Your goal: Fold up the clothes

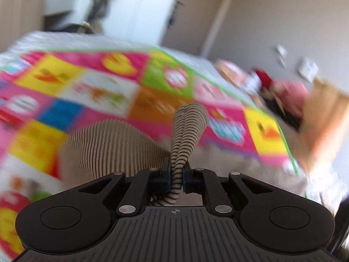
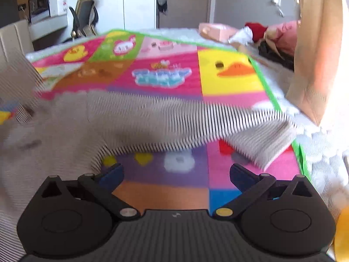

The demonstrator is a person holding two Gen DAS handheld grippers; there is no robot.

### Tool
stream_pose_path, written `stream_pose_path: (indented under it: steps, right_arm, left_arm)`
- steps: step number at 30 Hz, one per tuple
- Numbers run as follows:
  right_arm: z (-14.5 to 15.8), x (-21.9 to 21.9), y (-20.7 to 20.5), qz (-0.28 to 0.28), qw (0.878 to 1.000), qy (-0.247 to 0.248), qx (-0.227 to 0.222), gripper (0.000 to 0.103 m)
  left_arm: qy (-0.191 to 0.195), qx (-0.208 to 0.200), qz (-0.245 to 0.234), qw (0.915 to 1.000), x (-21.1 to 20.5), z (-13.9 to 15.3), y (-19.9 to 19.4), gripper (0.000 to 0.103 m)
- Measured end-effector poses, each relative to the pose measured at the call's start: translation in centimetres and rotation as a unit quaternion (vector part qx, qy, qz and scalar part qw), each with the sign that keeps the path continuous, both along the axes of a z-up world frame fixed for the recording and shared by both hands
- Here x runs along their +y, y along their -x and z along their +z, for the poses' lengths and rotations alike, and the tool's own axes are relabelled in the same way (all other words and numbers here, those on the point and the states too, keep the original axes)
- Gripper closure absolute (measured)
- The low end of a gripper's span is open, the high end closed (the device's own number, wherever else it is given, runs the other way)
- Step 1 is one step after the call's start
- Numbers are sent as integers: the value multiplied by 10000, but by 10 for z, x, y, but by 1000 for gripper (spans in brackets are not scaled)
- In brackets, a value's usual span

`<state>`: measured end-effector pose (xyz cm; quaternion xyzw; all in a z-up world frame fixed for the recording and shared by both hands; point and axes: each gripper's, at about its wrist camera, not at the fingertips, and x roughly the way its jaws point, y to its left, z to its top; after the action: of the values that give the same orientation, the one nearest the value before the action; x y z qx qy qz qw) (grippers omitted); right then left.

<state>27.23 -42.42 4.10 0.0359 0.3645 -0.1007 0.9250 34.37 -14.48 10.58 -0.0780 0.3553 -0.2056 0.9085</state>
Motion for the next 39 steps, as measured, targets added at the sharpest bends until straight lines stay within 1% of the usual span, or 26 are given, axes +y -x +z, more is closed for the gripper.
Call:
stream_pose_path:
  steps: [1, 2, 3, 5, 6, 8, 9, 10, 11, 12, 13, 15, 16, 17, 19, 20, 21, 22, 25, 28, 31, 34, 36, 37, 38, 39]
  right_arm:
    - [7, 2, -2, 61, 10000, -46, -44, 0]
    - [14, 4, -4, 122, 9998, -92, -88, 0]
    - [21, 7, -7, 219, 9996, -124, -138, 1]
    - [35, 15, -12, 476, 9983, -160, -286, 9]
    - [42, 19, -16, 611, 9973, -216, -347, 10]
    - [51, 28, -25, 780, 9948, -526, -403, 15]
    - [52, 31, -31, 833, 9927, -784, -371, 17]
    - [53, 34, -37, 879, 9899, -1068, -324, 21]
    - [51, 38, -45, 908, 9861, -1370, -245, 22]
    - [46, 43, -53, 906, 9837, -1542, -169, 22]
    - [40, 48, -61, 897, 9817, -1676, -96, 23]
    - [25, 62, -76, 953, 9820, -1627, 85, 31]
    - [17, 68, -84, 985, 9823, -1583, 177, 45]
    - [12, 76, -89, 1090, 9814, -1560, 273, 62]
    - [5, 91, -98, 1337, 9781, -1524, 466, 73]
    - [1, 98, -103, 1460, 9761, -1506, 562, 83]
    - [5, 105, -106, 1623, 9751, -1403, 560, 89]
    - [12, 112, -109, 1798, 9740, -1275, 530, 98]
    - [50, 118, -113, 2074, 9735, -967, 8, 98]
    - [89, 105, -119, 2007, 9740, -910, -517, 98]
    - [92, 90, -122, 1861, 9779, -749, -585, 98]
    - [57, 81, -129, 1855, 9801, -666, -252, 96]
    - [27, 79, -132, 1913, 9811, -271, 18, 90]
    - [14, 78, -134, 1888, 9819, -39, 154, 82]
    - [4, 74, -133, 1795, 9835, 93, 220, 65]
    - [-1, 68, -130, 1645, 9861, 70, 201, 57]
  left_arm:
    - [-125, 27, -223, 9997, -14, -13, 2, 84]
    - [-233, 66, -400, 9989, -24, -21, 6, 72]
    - [-244, 104, -476, 9985, -25, -24, 11, 57]
    - [-267, 178, -629, 9975, -26, -30, 20, 47]
    - [-275, 203, -688, 9970, -24, -32, 25, 44]
    - [-267, 124, -629, 9976, -4, -26, 34, 27]
    - [-266, 83, -592, 9979, 5, -22, 38, 23]
    - [-280, 38, -514, 9983, 16, -19, 40, 22]
    - [-291, 36, -427, 9987, 27, -15, 40, 19]
    - [-304, 40, -341, 9990, 38, -12, 40, 15]
    - [-333, 81, -259, 9991, 47, -11, 39, 13]
    - [-503, 208, -118, 9984, 61, -16, 36, 12]
    - [-607, 281, -43, 9978, 66, -20, 35, 12]
    - [-708, 347, 26, 9969, 72, -24, 33, 12]
    - [-883, 401, 102, 9952, 78, -33, 31, 12]
    - [-992, 391, 121, 9942, 78, -37, 28, 12]
    - [-1101, 381, 138, 9931, 79, -41, 26, 12]
    - [-1209, 374, 144, 9919, 78, -45, 25, 12]
    - [-1508, 343, 171, 9878, 76, -56, 20, 12]
    - [-1773, 319, 270, 9833, 77, -67, 16, 12]
    - [-1956, 295, 482, 9791, 89, -74, 16, 7]
    - [-1967, 290, 520, 9787, 98, -74, 22, 6]
    - [-2000, 284, 477, 9782, 100, -72, 26, 6]
    - [-2008, 281, 451, 9782, 100, -71, 28, 6]
    - [-1967, 275, 404, 9792, 100, -69, 28, 7]
    - [-1915, 274, 356, 9805, 100, -66, 28, 7]
